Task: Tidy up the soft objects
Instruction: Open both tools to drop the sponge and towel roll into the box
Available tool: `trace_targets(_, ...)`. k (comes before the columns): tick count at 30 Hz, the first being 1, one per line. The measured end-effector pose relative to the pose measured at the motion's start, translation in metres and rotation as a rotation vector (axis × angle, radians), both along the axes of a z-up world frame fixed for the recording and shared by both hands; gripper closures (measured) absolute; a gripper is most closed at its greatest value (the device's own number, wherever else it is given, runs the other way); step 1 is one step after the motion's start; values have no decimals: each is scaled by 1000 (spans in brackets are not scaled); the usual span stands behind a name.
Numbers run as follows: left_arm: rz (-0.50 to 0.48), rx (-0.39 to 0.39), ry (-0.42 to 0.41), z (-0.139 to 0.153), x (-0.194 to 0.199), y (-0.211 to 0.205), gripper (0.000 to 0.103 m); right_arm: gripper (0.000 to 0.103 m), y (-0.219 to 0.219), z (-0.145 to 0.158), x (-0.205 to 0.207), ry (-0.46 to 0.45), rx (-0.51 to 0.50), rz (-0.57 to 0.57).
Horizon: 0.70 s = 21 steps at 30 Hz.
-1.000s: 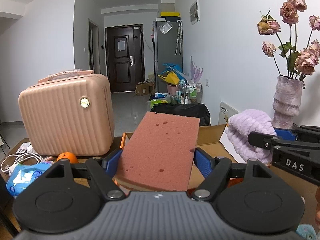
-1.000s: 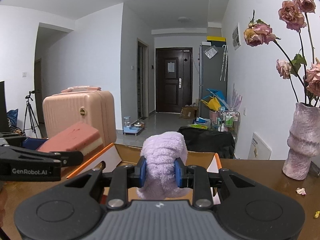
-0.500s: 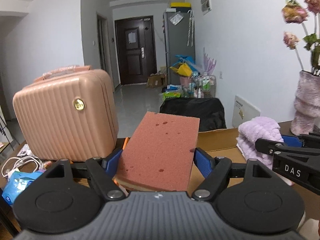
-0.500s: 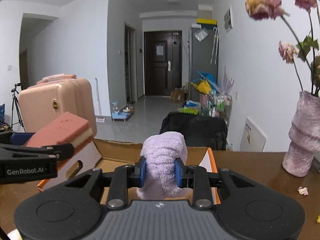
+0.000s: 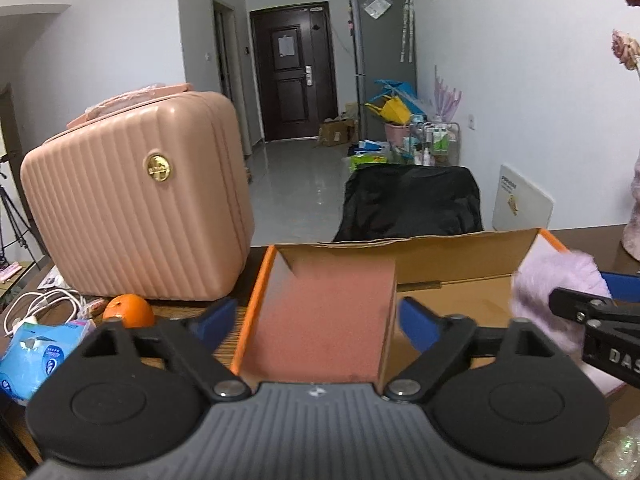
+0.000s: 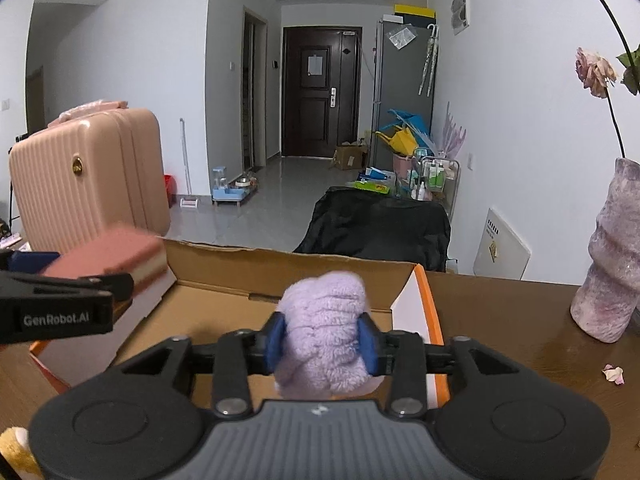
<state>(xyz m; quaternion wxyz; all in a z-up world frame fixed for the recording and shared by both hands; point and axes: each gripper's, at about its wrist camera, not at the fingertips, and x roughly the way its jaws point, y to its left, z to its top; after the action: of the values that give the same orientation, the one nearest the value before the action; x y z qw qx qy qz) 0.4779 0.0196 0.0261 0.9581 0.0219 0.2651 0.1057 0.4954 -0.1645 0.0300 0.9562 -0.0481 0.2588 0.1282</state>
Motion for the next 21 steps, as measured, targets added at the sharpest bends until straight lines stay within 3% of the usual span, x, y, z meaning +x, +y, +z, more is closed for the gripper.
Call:
trace_targets(1,13,2,-5,0,0,2,0,48,-1,0,1,1,-1,-1)
trace_targets(4,20,-2,-6,-1,-1,7,0,9,-2,-1,3,0,-3,-8)
trace_targets(5,21,-6,-4,-2,-2,9,0,3,-3,-1,2,-2,-6,-14)
trace_targets(21,21,-46,-15,7,-18,17,0,1,-11,2,-12,-11,-22,-38)
